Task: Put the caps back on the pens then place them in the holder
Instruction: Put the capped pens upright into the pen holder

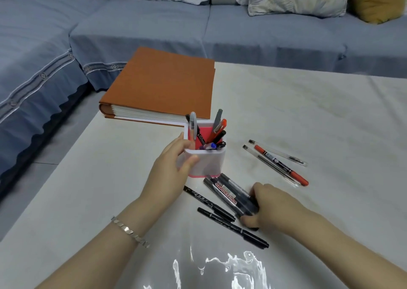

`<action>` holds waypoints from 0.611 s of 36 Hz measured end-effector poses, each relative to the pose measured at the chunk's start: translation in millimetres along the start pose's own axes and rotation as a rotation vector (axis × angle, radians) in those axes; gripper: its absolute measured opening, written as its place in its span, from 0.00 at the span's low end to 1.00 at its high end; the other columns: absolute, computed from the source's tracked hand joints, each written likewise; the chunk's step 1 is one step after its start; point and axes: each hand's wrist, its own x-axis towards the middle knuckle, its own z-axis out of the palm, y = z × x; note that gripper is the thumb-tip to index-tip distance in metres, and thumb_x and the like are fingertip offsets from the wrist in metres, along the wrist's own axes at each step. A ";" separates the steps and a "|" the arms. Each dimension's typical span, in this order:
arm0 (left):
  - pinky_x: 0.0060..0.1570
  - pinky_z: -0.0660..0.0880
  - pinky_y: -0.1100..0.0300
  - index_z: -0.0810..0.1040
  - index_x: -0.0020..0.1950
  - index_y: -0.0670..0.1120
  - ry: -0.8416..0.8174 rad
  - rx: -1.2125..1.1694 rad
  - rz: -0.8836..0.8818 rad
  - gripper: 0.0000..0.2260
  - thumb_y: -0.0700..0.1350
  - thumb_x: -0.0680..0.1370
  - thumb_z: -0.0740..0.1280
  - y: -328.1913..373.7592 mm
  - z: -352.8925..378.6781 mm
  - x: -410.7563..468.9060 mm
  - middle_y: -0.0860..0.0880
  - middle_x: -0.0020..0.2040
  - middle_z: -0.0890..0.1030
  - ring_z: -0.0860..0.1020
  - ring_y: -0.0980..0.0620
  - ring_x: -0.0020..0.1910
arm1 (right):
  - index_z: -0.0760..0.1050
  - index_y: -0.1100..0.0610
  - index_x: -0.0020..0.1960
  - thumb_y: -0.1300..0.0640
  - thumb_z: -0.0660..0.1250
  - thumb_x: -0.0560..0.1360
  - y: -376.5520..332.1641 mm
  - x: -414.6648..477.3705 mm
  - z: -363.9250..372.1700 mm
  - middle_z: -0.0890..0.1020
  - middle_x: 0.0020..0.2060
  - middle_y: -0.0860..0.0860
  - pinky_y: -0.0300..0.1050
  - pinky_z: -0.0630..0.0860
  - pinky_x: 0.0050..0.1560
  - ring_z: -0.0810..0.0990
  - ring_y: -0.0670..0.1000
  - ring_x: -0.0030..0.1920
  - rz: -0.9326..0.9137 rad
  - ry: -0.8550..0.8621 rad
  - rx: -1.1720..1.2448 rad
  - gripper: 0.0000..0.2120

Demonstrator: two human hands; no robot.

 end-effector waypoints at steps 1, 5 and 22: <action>0.58 0.69 0.60 0.70 0.48 0.57 -0.001 -0.004 0.003 0.06 0.46 0.77 0.63 0.0 -0.3 0.0 0.54 0.63 0.74 0.70 0.55 0.65 | 0.64 0.54 0.46 0.45 0.67 0.67 -0.9 0.5 2.8 0.71 0.43 0.51 0.43 0.67 0.36 0.71 0.52 0.42 -0.008 0.041 -0.025 0.18; 0.55 0.70 0.64 0.69 0.47 0.58 -0.006 -0.003 0.008 0.06 0.46 0.77 0.63 1.0 -1.2 -0.2 0.55 0.60 0.75 0.71 0.56 0.63 | 0.61 0.54 0.44 0.48 0.64 0.71 8.9 2.2 13.3 0.66 0.42 0.50 0.42 0.63 0.39 0.67 0.51 0.42 -0.072 0.171 -0.016 0.13; 0.63 0.70 0.51 0.69 0.42 0.61 0.005 -0.041 0.031 0.09 0.46 0.77 0.63 -1.3 -0.7 0.8 0.54 0.63 0.74 0.67 0.55 0.68 | 0.69 0.45 0.41 0.49 0.67 0.71 49.2 -30.3 -48.6 0.77 0.30 0.44 0.34 0.68 0.36 0.75 0.41 0.36 -0.305 0.376 0.260 0.07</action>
